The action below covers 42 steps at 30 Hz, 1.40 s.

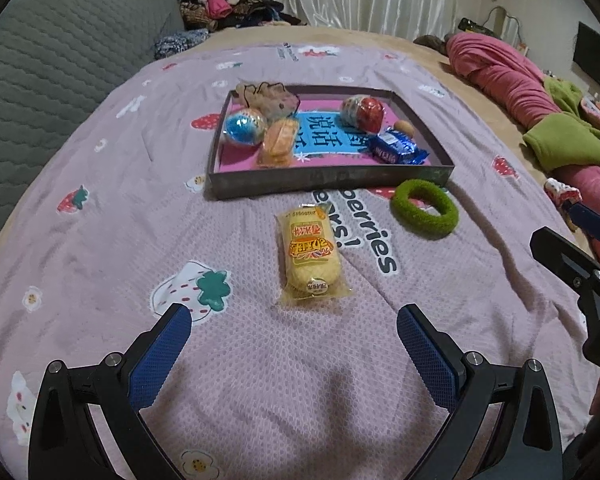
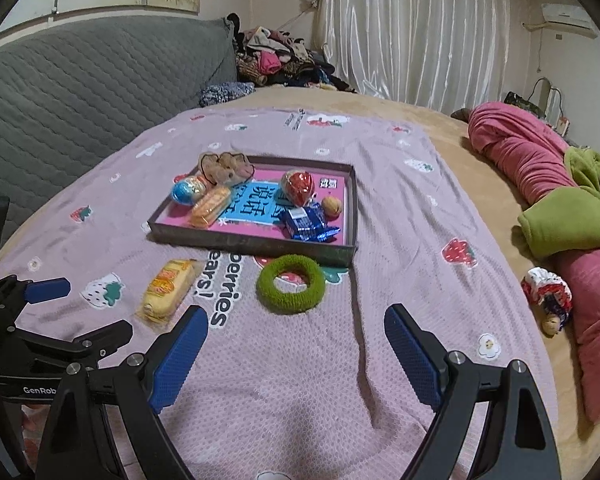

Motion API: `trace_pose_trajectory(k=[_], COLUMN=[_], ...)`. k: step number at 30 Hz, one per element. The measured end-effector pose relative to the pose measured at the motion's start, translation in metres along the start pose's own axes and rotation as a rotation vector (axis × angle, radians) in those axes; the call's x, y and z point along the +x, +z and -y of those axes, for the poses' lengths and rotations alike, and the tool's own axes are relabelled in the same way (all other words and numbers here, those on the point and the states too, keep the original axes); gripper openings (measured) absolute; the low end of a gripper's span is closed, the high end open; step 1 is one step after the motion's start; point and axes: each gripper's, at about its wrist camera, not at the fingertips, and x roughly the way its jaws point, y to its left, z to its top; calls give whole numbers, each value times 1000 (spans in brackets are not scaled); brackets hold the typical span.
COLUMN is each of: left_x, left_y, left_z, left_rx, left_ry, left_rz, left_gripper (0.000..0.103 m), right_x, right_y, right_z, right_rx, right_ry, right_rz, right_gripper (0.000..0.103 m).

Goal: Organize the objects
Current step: 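Move the left gripper to the yellow cake pack while the right gripper approaches the green ring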

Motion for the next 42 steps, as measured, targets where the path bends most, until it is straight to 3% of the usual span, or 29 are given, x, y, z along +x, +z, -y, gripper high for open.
trace_pose_trajectory(k=[23, 42], left_x=[71, 126], left_y=[26, 46], left_z=[4, -1], left_rx=[2, -45], left_ry=[-3, 35], left_rz=[-59, -87], left_gripper=[103, 103], right_x=[89, 172], right_y=[12, 20], right_z=[17, 28], right_rx=[24, 37], right_ry=[-7, -66], right_rz=[-84, -200], right_gripper=[90, 89])
